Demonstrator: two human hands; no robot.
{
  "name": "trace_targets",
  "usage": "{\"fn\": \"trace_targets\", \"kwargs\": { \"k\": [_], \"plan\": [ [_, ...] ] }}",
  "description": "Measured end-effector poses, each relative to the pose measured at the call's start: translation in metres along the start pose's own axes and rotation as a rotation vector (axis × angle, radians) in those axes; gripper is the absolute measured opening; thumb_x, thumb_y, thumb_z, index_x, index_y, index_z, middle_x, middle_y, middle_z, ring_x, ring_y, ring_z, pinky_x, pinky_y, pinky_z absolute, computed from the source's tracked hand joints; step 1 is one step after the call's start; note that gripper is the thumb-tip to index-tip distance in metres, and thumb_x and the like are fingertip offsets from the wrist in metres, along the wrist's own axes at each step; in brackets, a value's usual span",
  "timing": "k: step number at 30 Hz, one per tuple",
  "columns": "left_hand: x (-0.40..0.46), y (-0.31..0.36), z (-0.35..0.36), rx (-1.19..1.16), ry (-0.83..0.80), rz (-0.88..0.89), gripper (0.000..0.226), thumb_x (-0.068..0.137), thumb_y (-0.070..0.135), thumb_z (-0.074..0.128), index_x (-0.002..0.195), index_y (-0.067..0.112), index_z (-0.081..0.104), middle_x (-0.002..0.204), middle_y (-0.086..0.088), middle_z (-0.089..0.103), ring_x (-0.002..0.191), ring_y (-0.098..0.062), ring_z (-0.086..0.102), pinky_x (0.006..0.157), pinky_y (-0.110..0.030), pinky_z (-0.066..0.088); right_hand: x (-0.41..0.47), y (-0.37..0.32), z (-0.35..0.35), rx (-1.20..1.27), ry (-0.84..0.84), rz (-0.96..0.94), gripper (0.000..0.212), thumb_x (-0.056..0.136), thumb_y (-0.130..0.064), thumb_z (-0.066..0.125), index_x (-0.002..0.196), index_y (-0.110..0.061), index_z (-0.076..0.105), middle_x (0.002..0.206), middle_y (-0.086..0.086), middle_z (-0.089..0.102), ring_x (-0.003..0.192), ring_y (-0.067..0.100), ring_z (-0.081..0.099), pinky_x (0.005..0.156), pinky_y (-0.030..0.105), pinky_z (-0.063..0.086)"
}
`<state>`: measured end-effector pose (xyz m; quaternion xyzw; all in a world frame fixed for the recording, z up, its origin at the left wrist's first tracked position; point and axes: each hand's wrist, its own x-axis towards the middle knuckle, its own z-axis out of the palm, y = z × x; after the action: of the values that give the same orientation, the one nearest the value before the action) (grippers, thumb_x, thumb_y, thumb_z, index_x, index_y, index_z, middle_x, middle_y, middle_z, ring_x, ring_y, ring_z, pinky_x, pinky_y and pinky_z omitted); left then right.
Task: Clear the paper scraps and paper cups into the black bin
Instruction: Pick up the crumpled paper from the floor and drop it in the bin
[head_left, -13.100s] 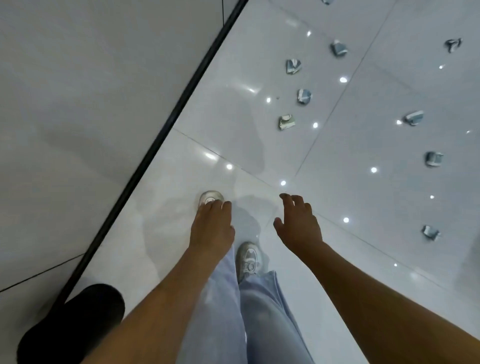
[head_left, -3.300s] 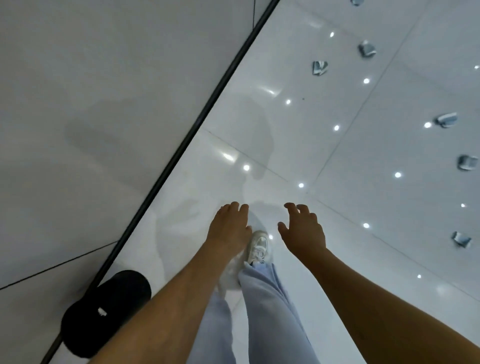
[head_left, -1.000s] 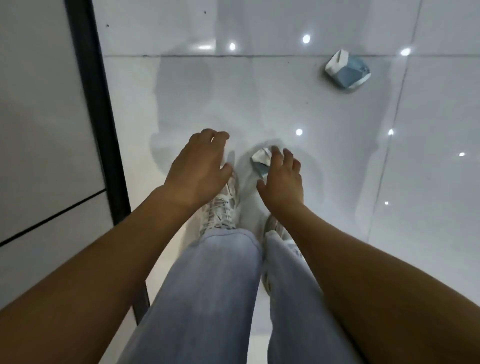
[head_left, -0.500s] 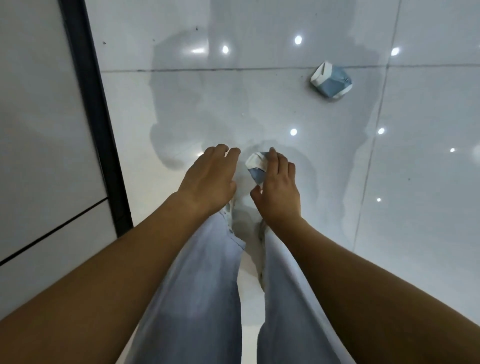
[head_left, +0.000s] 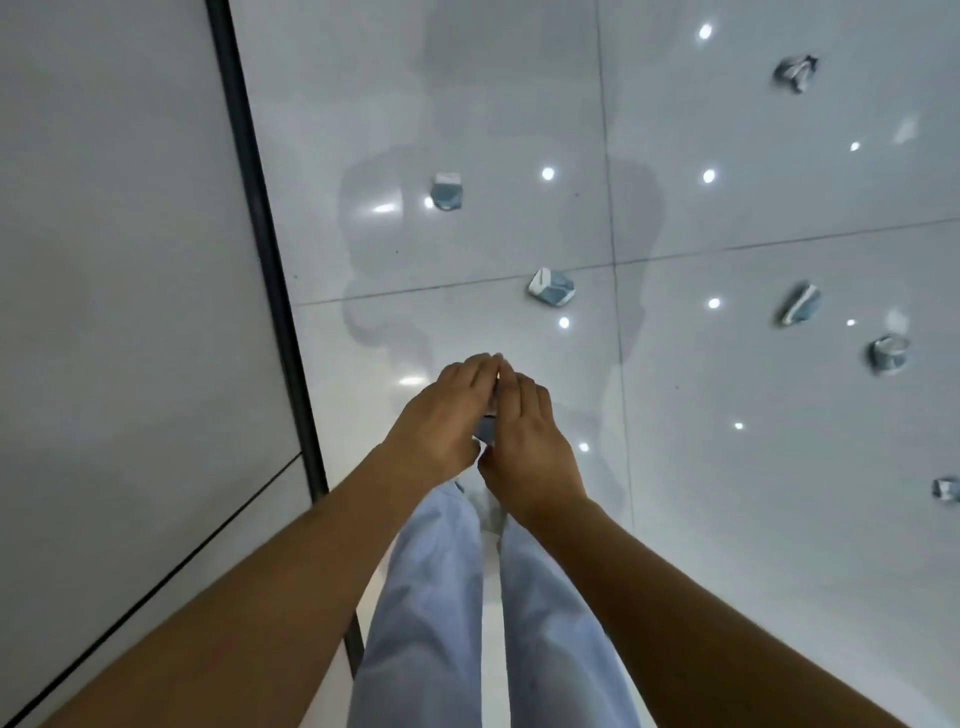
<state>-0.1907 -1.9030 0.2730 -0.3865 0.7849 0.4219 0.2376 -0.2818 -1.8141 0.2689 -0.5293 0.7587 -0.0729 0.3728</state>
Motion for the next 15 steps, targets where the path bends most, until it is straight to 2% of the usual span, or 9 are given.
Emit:
{"fn": "trace_targets", "kwargs": {
  "k": [2, 5, 7, 10, 15],
  "plan": [
    [-0.008, 0.014, -0.017, -0.003, 0.003, 0.026, 0.086, 0.081, 0.009, 0.067, 0.151, 0.016, 0.015, 0.152, 0.002, 0.026, 0.137, -0.015, 0.029, 0.102, -0.023, 0.038, -0.004, -0.013, -0.021, 0.017, -0.001, 0.014, 0.076, 0.080, -0.002, 0.062, 0.147, 0.004, 0.027, 0.136, 0.016, 0.046, 0.123, 0.027, 0.046, 0.085, 0.030, 0.053],
    [-0.013, 0.026, -0.039, 0.084, -0.004, 0.055, 0.072, 0.081, 0.010, 0.063, 0.144, 0.015, 0.028, 0.134, 0.001, 0.042, 0.119, -0.016, 0.042, 0.078, -0.020, 0.038, -0.004, -0.024, -0.044, 0.015, -0.015, 0.028, 0.076, 0.085, -0.006, 0.056, 0.150, 0.000, 0.017, 0.144, 0.012, 0.037, 0.131, 0.022, 0.036, 0.087, 0.024, 0.048],
    [-0.013, 0.030, -0.051, 0.165, -0.005, 0.068, 0.062, 0.082, 0.010, 0.060, 0.139, 0.015, 0.034, 0.126, 0.000, 0.045, 0.110, -0.016, 0.046, 0.071, -0.021, 0.034, -0.002, -0.028, -0.054, 0.000, -0.040, 0.041, 0.079, 0.085, -0.005, 0.053, 0.152, -0.004, 0.012, 0.147, 0.008, 0.032, 0.133, 0.017, 0.032, 0.085, 0.019, 0.045],
    [-0.009, 0.036, -0.066, 0.229, -0.002, 0.056, 0.055, 0.083, 0.013, 0.060, 0.133, 0.014, 0.039, 0.119, -0.001, 0.047, 0.105, -0.017, 0.048, 0.069, -0.023, 0.035, 0.008, -0.031, -0.064, -0.010, -0.044, 0.062, 0.081, 0.085, -0.006, 0.055, 0.153, -0.007, 0.010, 0.148, 0.006, 0.031, 0.132, 0.015, 0.034, 0.084, 0.020, 0.048],
    [0.008, 0.040, -0.079, 0.255, 0.024, -0.010, 0.046, 0.081, 0.018, 0.065, 0.123, 0.017, 0.045, 0.115, -0.001, 0.050, 0.104, -0.018, 0.051, 0.071, -0.024, 0.037, 0.029, -0.023, -0.078, -0.019, -0.068, 0.068, 0.090, 0.086, -0.017, 0.067, 0.153, -0.010, 0.008, 0.154, 0.006, 0.025, 0.139, 0.018, 0.029, 0.100, 0.023, 0.041]
  ]
}}
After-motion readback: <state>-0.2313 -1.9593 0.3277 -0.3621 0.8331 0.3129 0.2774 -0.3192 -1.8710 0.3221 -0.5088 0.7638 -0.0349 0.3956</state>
